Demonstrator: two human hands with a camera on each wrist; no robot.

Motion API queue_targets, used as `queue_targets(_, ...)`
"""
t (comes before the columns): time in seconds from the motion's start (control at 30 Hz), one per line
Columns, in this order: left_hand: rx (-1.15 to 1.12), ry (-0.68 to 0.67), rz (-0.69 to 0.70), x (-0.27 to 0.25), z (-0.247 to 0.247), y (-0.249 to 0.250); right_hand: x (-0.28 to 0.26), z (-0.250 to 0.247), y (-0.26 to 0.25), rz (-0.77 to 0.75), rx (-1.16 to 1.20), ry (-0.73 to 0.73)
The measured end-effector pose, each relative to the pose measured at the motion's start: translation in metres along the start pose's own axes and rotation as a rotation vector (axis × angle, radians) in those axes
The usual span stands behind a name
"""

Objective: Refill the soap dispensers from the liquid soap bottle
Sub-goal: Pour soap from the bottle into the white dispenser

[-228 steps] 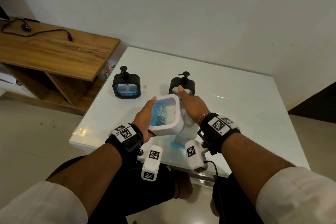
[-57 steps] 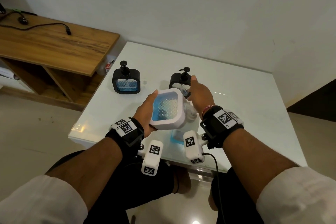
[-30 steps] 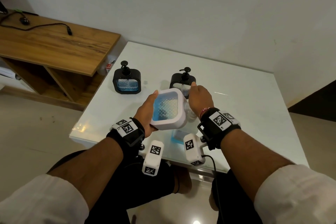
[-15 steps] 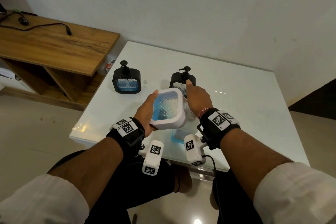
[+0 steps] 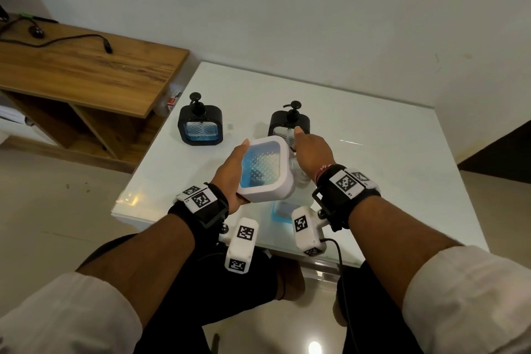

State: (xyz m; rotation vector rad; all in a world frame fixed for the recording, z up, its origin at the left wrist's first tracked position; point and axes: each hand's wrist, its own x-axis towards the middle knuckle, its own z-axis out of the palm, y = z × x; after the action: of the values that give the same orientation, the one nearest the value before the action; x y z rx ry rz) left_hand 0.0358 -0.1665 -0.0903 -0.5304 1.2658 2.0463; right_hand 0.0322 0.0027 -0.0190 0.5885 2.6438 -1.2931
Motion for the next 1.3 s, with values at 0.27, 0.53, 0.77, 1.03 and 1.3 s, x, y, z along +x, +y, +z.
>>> queue_targets(0.27, -0.011, 0.014, 0.008, -0.0008, -0.0003, -0.0012, 0.0054, 0.003, 0.0041, -0.075, -0.036, 0.039)
queue_targets(0.53, -0.031, -0.014, -0.011, 0.0022, -0.0023, 0.0002, -0.0029, -0.0017, -0.0023, -0.013, -0.08, 0.0)
queue_targets(0.77, -0.011, -0.006, 0.007, 0.0022, -0.0031, -0.002, -0.0023, -0.0024, -0.0025, -0.058, -0.039, 0.014)
queue_targets(1.03, -0.018, -0.02, -0.007, 0.0019, -0.0018, -0.0009, -0.0021, -0.0017, 0.0006, -0.016, -0.087, -0.018)
queue_targets(1.3, -0.01, 0.002, 0.016, 0.0007, -0.0009, -0.0019, -0.0034, -0.005, -0.0024, -0.059, -0.031, 0.036)
